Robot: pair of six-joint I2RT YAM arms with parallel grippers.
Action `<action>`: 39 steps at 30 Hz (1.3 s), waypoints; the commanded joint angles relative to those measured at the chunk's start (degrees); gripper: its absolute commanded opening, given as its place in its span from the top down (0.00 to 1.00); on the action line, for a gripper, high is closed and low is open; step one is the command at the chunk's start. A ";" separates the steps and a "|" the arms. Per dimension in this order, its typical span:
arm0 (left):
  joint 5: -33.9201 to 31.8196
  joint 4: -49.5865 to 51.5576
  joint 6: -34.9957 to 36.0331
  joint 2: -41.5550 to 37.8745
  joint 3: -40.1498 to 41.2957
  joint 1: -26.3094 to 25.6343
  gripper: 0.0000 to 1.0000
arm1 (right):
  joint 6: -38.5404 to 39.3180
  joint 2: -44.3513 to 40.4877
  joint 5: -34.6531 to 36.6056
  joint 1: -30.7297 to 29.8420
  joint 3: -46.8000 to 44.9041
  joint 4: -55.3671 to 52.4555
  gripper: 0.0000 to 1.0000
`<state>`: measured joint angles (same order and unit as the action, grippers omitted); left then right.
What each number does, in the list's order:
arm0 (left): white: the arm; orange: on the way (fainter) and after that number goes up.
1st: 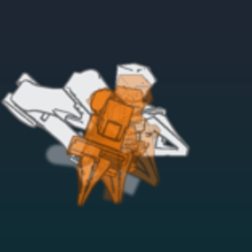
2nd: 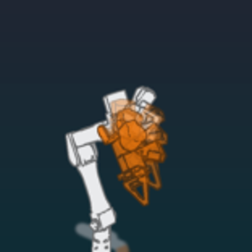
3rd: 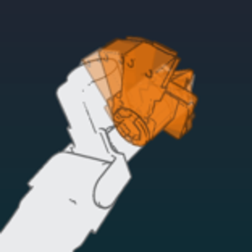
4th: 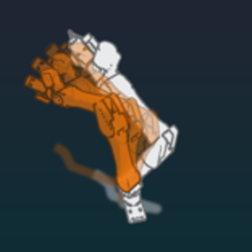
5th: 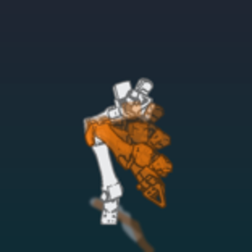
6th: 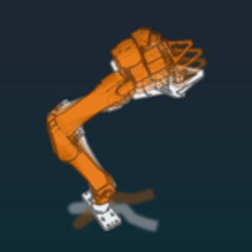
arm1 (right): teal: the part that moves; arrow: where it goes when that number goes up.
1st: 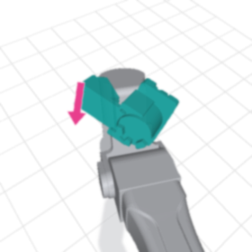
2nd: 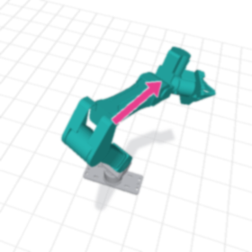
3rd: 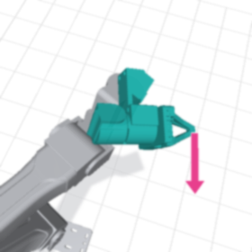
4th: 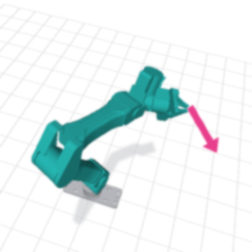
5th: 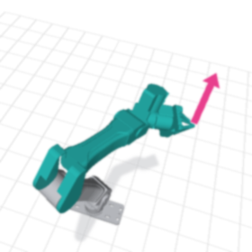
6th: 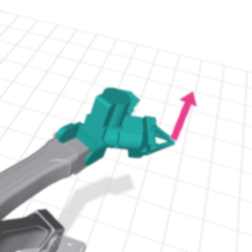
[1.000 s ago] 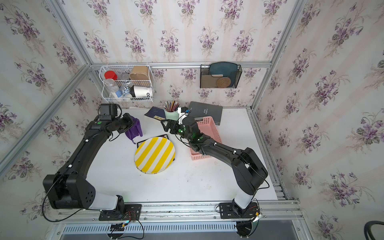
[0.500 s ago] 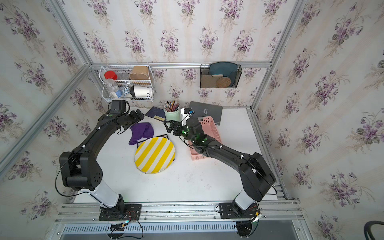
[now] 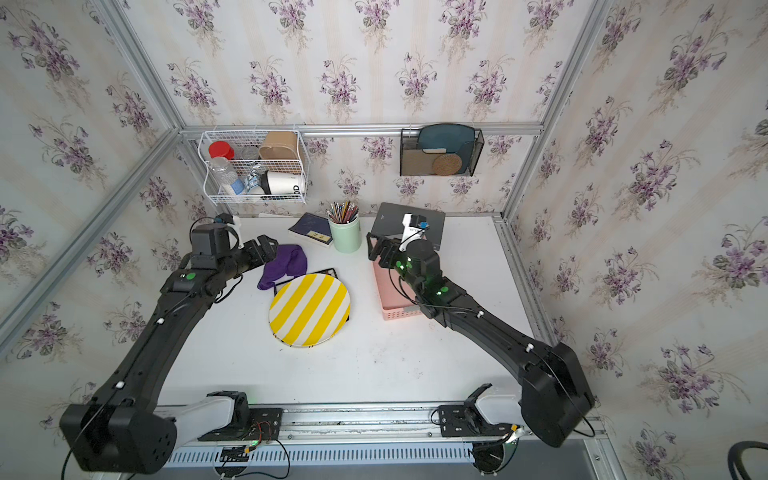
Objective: Wipe the wet plate dry
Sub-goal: Place the towel at the center of the board, then reset both arms
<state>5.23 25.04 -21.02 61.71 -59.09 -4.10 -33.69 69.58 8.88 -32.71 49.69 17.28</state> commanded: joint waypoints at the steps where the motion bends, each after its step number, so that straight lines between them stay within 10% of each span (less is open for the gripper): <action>1: -6.27 -4.33 7.52 -6.42 6.89 0.05 0.07 | 3.13 -6.11 9.71 5.31 -5.54 -3.36 0.02; 13: -19.30 -25.03 16.81 -19.24 31.91 0.23 0.03 | 17.22 -21.91 18.77 25.26 -34.44 6.48 0.00; 19: -22.90 -34.37 17.00 -7.69 33.87 0.55 0.01 | 19.62 -9.65 16.63 26.36 -42.73 27.23 0.00; 27: -20.44 -49.01 18.22 6.81 33.94 0.83 0.01 | 28.80 13.34 12.31 26.56 -29.81 37.15 0.00; 39: -15.19 -46.04 22.05 9.42 30.31 0.85 0.01 | 30.05 19.90 5.06 29.71 -39.17 62.66 0.00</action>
<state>-11.92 -20.64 -0.93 71.05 -28.34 -3.38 -4.05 88.27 16.25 -3.64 11.09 71.68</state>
